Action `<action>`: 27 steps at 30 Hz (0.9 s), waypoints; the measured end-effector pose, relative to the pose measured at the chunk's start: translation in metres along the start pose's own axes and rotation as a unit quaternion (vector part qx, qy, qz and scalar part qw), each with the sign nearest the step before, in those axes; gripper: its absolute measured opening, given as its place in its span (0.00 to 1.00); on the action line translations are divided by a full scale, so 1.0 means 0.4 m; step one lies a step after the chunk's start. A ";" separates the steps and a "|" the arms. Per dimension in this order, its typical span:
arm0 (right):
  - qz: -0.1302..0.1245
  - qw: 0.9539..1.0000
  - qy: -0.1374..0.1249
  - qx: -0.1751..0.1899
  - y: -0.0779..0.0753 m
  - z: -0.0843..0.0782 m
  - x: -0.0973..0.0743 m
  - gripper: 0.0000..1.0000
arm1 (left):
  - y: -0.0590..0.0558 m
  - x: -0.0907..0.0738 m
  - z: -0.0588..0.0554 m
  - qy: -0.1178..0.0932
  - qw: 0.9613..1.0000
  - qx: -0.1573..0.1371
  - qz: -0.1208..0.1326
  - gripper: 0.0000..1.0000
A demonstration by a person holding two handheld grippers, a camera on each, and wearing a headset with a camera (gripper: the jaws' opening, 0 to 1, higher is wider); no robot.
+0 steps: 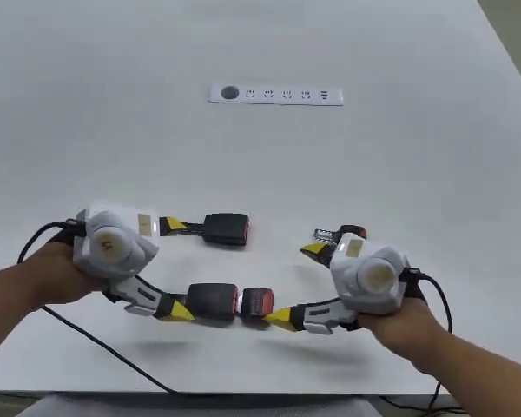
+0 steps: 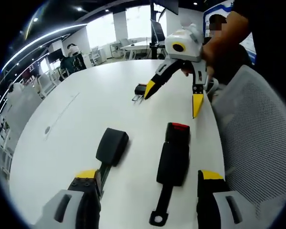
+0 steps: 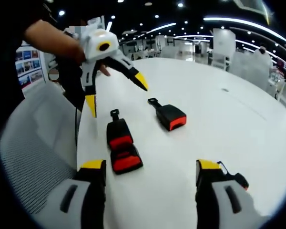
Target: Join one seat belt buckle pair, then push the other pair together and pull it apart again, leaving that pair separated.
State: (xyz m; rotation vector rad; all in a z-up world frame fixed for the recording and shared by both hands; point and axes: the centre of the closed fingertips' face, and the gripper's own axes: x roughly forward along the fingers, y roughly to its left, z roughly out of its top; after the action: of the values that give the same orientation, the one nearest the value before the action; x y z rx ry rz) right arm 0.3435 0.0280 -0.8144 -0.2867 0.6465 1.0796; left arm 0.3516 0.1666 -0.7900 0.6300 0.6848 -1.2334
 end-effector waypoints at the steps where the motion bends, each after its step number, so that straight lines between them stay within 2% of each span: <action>1: -0.003 1.000 -0.002 0.003 -0.006 0.001 -0.009 0.79 | 0.008 -0.006 -0.003 0.001 1.000 0.007 0.004 0.85; 2: -0.011 1.000 -0.006 0.006 -0.019 0.003 -0.024 0.79 | 0.019 -0.018 -0.002 0.001 1.000 0.012 0.011 0.85; 5: -0.022 1.000 -0.014 0.010 -0.041 0.010 -0.057 0.81 | 0.042 -0.049 0.018 -0.013 1.000 0.003 0.026 0.85; 9: -0.038 0.999 -0.024 0.006 -0.077 0.018 -0.098 0.83 | 0.077 -0.100 0.040 -0.019 0.999 0.016 0.046 0.86; 11: -0.042 0.999 -0.024 0.006 -0.096 0.021 -0.117 0.84 | 0.094 -0.121 0.055 -0.028 0.998 0.016 0.053 0.86; 14: -0.048 0.999 -0.025 0.001 -0.118 0.031 -0.143 0.85 | 0.116 -0.145 0.061 -0.022 0.997 0.036 0.058 0.86; 18: -0.063 0.998 -0.025 -0.006 -0.153 0.040 -0.175 0.88 | 0.168 -0.178 0.080 -0.040 0.996 0.024 0.077 0.87; 19: -0.062 0.998 -0.024 -0.006 -0.158 0.041 -0.180 0.88 | 0.176 -0.184 0.082 -0.039 0.996 0.026 0.079 0.87; 21: -0.066 0.998 -0.022 -0.010 -0.171 0.043 -0.193 0.89 | 0.195 -0.204 0.066 -0.011 0.996 0.054 0.075 0.86; 23: -0.069 0.997 -0.019 -0.015 -0.185 0.042 -0.202 0.90 | 0.221 -0.227 0.066 -0.010 0.996 0.044 0.081 0.85; 24: -0.070 0.997 -0.015 -0.016 -0.191 0.038 -0.204 0.90 | 0.228 -0.236 0.075 -0.020 0.996 0.037 0.079 0.86; 27: -0.066 0.998 -0.013 -0.016 -0.206 0.032 -0.209 0.90 | 0.240 -0.231 0.078 -0.018 0.996 0.044 0.078 0.85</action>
State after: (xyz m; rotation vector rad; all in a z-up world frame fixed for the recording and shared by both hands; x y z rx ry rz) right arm 0.3947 -0.0638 -0.7605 -0.3386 0.5794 0.9657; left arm 0.4317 0.2214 -0.6934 0.7188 0.5430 -1.1306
